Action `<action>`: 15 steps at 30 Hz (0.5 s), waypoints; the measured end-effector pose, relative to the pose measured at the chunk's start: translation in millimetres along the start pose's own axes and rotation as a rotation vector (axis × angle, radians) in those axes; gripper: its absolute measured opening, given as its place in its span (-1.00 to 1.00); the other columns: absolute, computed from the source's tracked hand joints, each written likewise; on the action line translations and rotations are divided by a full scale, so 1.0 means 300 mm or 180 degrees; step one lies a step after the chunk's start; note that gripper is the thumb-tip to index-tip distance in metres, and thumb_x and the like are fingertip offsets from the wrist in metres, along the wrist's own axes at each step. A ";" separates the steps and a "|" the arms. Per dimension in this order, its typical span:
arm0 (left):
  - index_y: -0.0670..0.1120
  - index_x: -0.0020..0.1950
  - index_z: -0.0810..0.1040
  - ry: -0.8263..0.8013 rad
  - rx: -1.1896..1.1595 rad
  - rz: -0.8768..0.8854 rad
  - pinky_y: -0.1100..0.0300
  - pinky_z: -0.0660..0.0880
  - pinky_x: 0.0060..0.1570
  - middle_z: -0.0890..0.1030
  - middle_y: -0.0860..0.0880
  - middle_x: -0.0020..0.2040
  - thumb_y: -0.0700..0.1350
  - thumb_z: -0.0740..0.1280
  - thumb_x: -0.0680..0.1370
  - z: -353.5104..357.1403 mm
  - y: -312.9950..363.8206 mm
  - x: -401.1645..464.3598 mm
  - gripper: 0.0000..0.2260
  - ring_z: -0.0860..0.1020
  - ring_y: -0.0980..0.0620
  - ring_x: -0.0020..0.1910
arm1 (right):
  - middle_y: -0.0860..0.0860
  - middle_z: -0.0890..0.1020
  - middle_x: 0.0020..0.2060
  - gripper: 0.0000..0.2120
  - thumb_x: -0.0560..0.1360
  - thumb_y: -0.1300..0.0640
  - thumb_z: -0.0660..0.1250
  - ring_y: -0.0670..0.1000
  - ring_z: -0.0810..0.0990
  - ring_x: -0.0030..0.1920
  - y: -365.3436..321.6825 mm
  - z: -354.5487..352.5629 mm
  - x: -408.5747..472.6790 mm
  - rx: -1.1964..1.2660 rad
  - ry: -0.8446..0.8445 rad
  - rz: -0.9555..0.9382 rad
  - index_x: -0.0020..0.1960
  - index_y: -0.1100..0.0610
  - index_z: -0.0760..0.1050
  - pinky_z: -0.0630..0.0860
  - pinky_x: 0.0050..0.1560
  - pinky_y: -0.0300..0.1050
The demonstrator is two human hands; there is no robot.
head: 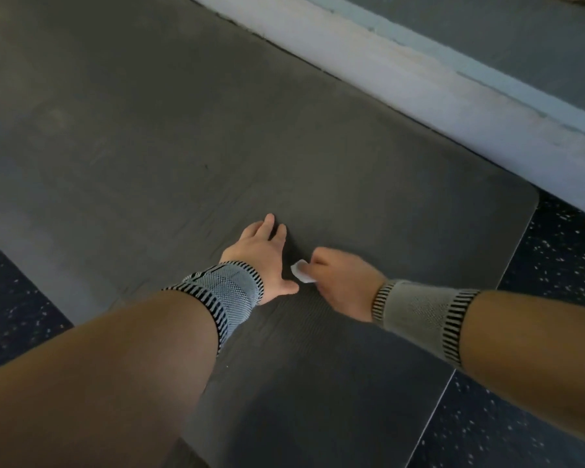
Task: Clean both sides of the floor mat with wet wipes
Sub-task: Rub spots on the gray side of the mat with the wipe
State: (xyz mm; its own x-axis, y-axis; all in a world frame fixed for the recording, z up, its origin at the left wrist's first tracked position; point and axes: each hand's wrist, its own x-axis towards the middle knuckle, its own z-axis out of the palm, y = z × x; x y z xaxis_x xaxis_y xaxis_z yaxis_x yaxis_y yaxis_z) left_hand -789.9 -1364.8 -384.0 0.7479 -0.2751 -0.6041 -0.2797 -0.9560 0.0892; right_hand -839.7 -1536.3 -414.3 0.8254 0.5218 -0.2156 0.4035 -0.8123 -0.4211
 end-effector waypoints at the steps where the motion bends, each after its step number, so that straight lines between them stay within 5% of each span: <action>1: 0.01 0.59 -0.14 -0.0026 0.0005 0.0048 0.02 0.15 0.48 -0.23 0.08 0.58 0.25 0.39 0.44 -0.004 -0.009 0.001 -0.05 -0.13 0.03 0.56 | 0.10 0.47 -0.02 -0.69 0.54 0.26 0.16 0.04 0.37 -0.18 0.022 -0.018 0.017 -0.0029 -0.0033 0.0016 0.25 0.10 0.45 0.29 -0.20 -0.11; 6: -0.03 0.59 -0.15 -0.0025 0.0085 0.0264 0.06 0.16 0.49 -0.27 0.05 0.57 0.07 0.37 0.53 -0.002 -0.042 -0.013 -0.15 -0.13 0.07 0.56 | 0.20 0.47 0.11 -0.69 0.55 0.21 0.13 0.18 0.49 0.01 0.222 -0.144 0.148 -0.0418 0.0910 0.1755 0.27 0.16 0.46 0.30 -0.12 -0.14; 8: -0.07 0.59 -0.14 0.0077 -0.0009 0.0224 0.10 0.18 0.47 -0.31 0.05 0.56 0.06 0.38 0.53 0.009 -0.043 -0.024 -0.14 -0.09 0.06 0.56 | 0.17 0.47 0.08 -0.69 0.54 0.20 0.14 0.18 0.49 0.02 0.140 -0.113 0.158 -0.0332 0.0780 0.1550 0.25 0.13 0.46 0.33 -0.11 -0.13; 12: -0.12 0.58 -0.06 0.0357 -0.0040 -0.0041 0.03 0.18 0.45 -0.21 0.00 0.58 0.16 0.41 0.48 0.020 -0.058 -0.049 -0.10 -0.05 -0.04 0.55 | 0.11 0.45 -0.04 -0.67 0.49 0.27 0.23 0.15 0.49 -0.11 -0.021 -0.041 0.118 -0.0198 0.0063 -0.0070 0.22 0.09 0.48 0.36 -0.16 -0.08; 15: -0.11 0.57 0.03 0.0421 -0.0040 -0.0238 0.01 0.24 0.41 -0.04 -0.02 0.57 0.28 0.41 0.42 0.023 -0.078 -0.051 -0.08 0.00 -0.07 0.53 | 0.17 0.47 0.05 -0.69 0.50 0.26 0.21 0.19 0.52 -0.05 0.145 -0.127 0.193 -0.0529 0.0528 0.1016 0.22 0.12 0.50 0.40 -0.13 -0.05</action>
State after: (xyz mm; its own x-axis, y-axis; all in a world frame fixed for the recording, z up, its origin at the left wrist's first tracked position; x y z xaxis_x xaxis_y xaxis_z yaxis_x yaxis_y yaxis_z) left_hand -798.9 -1337.4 -382.3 0.8394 -0.2134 -0.4999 -0.2133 -0.9753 0.0581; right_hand -759.3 -1551.5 -411.5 0.9668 0.1980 -0.1617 0.1634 -0.9651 -0.2048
